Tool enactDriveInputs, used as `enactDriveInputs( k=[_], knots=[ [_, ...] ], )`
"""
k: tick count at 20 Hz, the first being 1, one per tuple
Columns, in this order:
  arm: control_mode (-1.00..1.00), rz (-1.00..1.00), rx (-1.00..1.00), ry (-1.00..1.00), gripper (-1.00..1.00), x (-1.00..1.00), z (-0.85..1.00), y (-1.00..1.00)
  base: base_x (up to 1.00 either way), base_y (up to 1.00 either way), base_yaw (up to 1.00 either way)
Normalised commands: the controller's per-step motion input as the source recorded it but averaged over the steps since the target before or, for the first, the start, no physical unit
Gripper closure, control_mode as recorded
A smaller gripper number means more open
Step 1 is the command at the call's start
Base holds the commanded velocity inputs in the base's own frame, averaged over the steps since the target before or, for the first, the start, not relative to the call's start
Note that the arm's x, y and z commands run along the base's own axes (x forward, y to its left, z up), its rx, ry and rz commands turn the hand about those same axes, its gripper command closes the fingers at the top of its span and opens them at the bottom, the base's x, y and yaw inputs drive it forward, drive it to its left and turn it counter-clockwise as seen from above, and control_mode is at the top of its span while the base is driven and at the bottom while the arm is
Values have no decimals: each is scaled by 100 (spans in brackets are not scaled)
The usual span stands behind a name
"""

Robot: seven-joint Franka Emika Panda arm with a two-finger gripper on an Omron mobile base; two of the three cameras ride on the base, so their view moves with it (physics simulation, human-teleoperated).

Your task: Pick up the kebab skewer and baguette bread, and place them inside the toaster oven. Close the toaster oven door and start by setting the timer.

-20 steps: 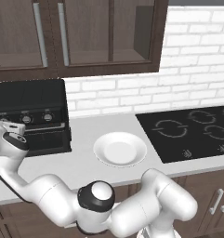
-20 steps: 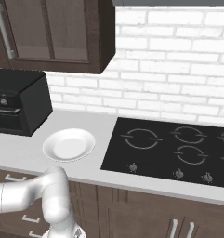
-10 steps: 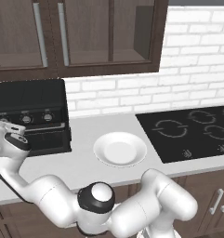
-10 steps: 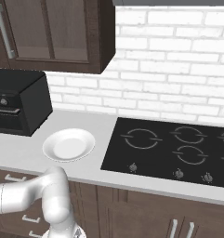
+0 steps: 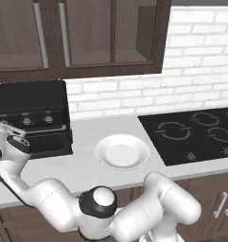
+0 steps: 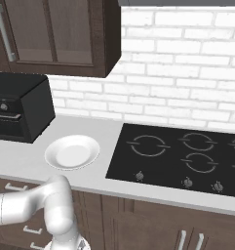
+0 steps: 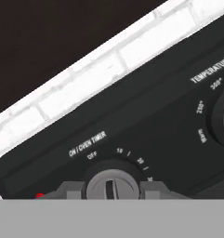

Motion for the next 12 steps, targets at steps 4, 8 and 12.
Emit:
enactDriveInputs(
  k=[4,8,12],
  knots=[
    [-100,0,14,0,100,0,0,0,0,0,0],
    [-100,0,14,0,100,0,0,0,0,0,0],
    [-100,-1,13,0,100,0,0,0,0,0,0]
  ],
)
